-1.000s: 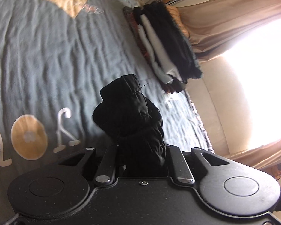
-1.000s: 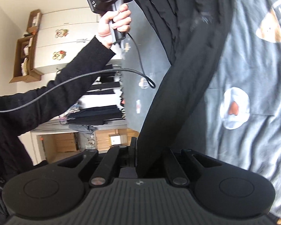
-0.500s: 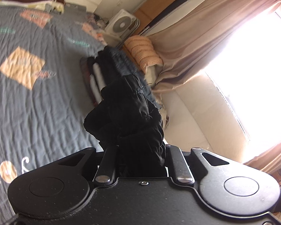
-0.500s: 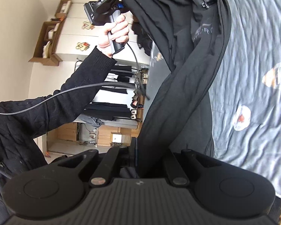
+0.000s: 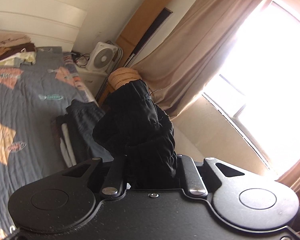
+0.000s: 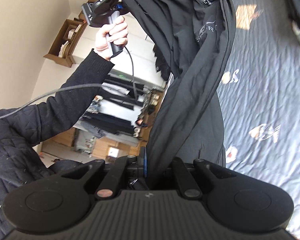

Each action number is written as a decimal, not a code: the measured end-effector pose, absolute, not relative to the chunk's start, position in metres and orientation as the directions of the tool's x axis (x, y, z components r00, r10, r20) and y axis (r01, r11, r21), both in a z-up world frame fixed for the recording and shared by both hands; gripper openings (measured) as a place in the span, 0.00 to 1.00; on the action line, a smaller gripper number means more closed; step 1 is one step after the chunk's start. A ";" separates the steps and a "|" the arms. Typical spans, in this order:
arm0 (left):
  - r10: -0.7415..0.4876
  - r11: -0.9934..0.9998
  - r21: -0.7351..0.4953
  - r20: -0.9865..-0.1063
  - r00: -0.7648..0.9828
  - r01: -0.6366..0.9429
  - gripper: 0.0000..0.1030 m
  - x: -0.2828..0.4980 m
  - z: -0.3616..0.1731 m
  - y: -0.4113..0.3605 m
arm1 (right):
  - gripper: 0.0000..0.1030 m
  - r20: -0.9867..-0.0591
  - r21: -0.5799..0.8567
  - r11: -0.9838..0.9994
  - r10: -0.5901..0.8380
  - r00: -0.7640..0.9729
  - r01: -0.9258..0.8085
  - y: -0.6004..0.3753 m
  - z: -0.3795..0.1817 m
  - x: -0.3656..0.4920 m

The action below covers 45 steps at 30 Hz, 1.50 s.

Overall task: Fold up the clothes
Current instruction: 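Carry the trousers with both grippers over to the folded clothes stack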

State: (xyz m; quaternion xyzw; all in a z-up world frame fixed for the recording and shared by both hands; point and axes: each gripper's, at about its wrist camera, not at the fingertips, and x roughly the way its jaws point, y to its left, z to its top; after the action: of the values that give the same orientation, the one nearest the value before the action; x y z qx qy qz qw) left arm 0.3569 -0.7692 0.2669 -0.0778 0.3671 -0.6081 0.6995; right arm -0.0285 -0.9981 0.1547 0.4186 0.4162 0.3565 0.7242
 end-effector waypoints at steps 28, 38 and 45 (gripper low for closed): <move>-0.898 0.065 -0.570 -0.391 -0.202 0.819 0.14 0.562 0.201 -1.031 | 0.04 -0.485 0.810 0.583 0.607 0.629 0.062 -1.180 0.144 0.149; -0.870 0.060 -0.596 -0.424 -0.250 0.800 0.14 0.650 0.138 -1.100 | 0.04 -0.511 0.805 0.583 0.584 0.631 0.112 -1.254 0.109 0.237; -0.839 0.123 -0.599 -0.488 -0.239 0.791 0.14 0.682 0.079 -1.142 | 0.04 -0.640 0.723 0.649 0.500 0.584 0.237 -1.285 0.044 0.270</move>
State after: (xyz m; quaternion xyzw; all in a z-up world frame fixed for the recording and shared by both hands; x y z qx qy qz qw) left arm 0.6821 -1.1422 0.0787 -0.0283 0.4264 -0.6615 0.6163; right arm 0.2697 -1.2854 0.0437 0.4107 0.4486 0.0834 0.7894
